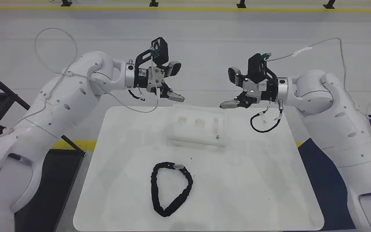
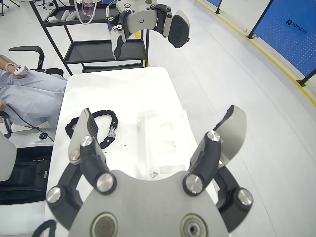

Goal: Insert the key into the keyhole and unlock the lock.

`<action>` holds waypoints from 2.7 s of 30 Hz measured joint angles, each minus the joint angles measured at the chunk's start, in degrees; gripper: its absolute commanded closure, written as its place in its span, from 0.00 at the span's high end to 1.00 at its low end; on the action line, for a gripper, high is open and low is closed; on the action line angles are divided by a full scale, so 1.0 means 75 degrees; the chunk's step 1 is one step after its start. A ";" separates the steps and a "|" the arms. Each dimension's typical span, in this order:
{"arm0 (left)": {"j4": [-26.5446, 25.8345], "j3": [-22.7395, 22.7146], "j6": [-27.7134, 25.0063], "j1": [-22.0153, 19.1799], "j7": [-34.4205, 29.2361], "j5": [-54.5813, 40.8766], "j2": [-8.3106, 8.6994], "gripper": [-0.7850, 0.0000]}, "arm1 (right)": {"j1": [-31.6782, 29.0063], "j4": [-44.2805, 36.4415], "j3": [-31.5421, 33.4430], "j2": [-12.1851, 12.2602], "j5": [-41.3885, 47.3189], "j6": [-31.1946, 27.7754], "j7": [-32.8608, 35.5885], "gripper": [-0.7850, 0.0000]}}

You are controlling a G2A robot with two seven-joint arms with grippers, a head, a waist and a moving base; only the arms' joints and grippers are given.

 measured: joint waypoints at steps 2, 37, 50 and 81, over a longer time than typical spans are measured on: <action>0.0000 0.0000 0.0000 0.0000 0.0000 0.0000 0.0000 1.00 | 0.0000 0.0000 0.0000 0.0000 0.0000 0.0000 0.0000 1.00; 0.0000 0.0000 0.0000 0.0000 0.0000 0.0000 0.0000 1.00 | -0.0492 0.1691 -0.0895 -0.0438 -0.0423 0.1640 -0.0207 1.00; 0.0000 0.0000 0.0000 0.0000 0.0000 0.0000 0.0000 1.00 | -0.0502 0.2415 -0.1613 -0.1028 0.0645 0.3959 0.0853 1.00; 0.0000 0.0000 0.0000 0.0000 0.0000 0.0000 0.0000 1.00 | -0.0546 0.2776 -0.1838 -0.1387 0.1039 0.5461 0.1451 1.00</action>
